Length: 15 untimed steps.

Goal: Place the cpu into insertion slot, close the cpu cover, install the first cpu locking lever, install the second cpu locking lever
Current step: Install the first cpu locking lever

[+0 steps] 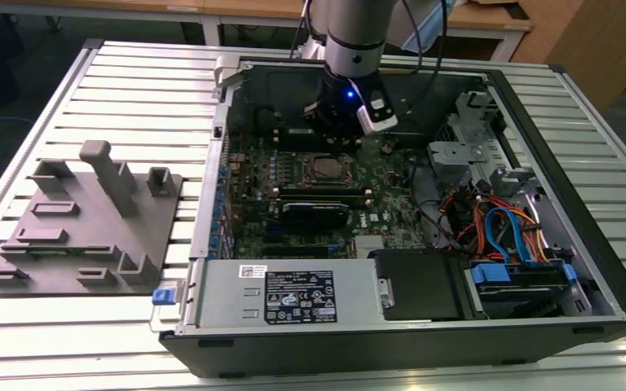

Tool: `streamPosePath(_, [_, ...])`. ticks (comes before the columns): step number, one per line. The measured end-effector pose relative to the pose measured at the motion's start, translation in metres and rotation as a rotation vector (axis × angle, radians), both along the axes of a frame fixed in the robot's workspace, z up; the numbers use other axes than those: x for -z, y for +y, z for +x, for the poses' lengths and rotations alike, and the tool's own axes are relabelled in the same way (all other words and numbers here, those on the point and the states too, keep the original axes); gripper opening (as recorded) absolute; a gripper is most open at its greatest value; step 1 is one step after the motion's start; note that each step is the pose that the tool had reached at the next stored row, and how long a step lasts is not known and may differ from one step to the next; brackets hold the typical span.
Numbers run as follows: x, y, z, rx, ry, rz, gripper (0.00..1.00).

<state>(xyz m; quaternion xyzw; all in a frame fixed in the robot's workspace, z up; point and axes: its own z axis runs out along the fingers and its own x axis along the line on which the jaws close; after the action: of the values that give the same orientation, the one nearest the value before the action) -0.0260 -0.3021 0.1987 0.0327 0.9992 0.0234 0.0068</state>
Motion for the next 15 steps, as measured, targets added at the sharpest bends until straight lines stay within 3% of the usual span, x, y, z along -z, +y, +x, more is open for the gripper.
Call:
streamPosePath(5, [-0.0045,0.0,0.0,0.0,0.0,-0.0002,0.1])
streamPosePath(15, [-0.0046,-0.0026,0.0,0.0,0.0,-0.0012,0.1])
